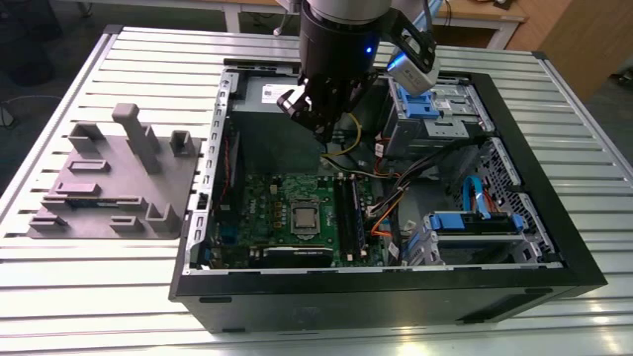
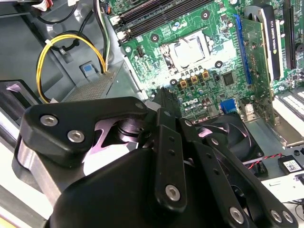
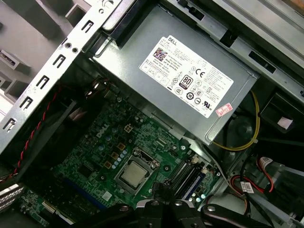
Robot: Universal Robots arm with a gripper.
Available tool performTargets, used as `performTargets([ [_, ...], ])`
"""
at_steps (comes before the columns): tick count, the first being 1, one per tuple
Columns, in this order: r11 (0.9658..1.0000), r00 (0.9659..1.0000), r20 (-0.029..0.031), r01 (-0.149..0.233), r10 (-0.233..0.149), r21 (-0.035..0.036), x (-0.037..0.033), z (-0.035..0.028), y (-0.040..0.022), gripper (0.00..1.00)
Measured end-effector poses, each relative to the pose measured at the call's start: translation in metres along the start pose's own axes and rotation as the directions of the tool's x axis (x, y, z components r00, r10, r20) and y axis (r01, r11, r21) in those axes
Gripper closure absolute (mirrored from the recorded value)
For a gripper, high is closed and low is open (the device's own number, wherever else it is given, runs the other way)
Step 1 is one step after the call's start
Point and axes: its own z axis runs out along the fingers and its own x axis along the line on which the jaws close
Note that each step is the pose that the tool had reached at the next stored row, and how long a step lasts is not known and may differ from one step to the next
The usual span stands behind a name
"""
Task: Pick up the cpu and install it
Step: 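Install the first cpu locking lever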
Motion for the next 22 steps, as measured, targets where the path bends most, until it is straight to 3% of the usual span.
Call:
performTargets([
  [5, 1.0, 1.0, -0.0002, 0.003, -0.003, 0.0001, 0.0006, 0.0, -0.0002, 0.9],
  [8, 0.9991, 0.9991, -0.0019, 0.042, -0.042, -0.0008, 0.0008, 0.0003, -0.0001, 0.9],
  [14, 0.9905, 0.9905, -0.0059, 0.137, -0.137, -0.0028, 0.0002, 0.0025, -0.0007, 0.9],
  [19, 0.9904, 0.9904, -0.0059, 0.138, -0.138, -0.0029, -0.0033, 0.0057, -0.0034, 0.9],
  [20, 0.9904, 0.9904, -0.006, 0.138, -0.138, -0.0028, -0.0057, 0.011, -0.0055, 0.9],
  [22, 0.9904, 0.9904, -0.0059, 0.138, -0.138, -0.0029, -0.0057, 0.011, -0.0055, 0.9],
])
